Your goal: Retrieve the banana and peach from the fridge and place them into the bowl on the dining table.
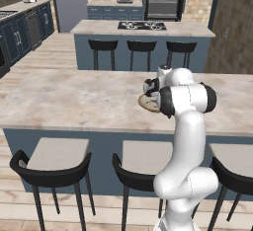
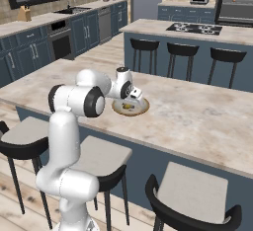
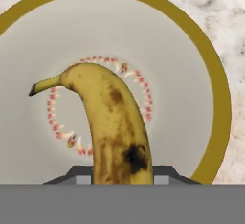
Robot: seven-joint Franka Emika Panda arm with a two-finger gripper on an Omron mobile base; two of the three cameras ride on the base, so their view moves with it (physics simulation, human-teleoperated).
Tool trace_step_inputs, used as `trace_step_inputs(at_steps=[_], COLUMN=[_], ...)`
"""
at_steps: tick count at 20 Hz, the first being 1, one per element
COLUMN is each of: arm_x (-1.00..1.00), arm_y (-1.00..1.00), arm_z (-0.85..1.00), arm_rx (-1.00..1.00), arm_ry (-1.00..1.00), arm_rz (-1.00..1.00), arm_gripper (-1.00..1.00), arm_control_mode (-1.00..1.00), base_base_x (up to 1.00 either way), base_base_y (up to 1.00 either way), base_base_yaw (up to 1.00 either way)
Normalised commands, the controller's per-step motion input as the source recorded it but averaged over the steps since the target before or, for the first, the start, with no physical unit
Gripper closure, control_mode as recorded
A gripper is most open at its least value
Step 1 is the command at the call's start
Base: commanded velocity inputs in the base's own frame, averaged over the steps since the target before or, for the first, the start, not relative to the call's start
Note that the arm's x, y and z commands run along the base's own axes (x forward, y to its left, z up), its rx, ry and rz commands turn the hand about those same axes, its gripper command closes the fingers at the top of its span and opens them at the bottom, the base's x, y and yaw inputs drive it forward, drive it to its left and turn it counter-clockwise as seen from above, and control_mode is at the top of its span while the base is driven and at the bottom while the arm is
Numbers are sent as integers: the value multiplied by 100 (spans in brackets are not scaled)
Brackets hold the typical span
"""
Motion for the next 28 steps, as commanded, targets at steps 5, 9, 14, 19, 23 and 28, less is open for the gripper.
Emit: trace_step_inputs(at_steps=[5,9,14,19,23,28], arm_x=[25,23,16,-41,-74,-74], arm_y=[-3,-2,0,-1,-8,0], arm_z=[-13,-12,-13,0,7,44], arm_rx=[0,0,0,0,0,-1], arm_ry=[0,-1,-2,-10,-14,-15], arm_rz=[0,0,0,0,0,0], arm_gripper=[100,100,100,-100,-100,-100], arm_control_mode=[-100,-100,-100,-100,-100,-100], base_base_x=[0,0,0,0,0,0], base_base_y=[0,0,0,0,0,0], base_base_yaw=[0,0,0,0,0,0])
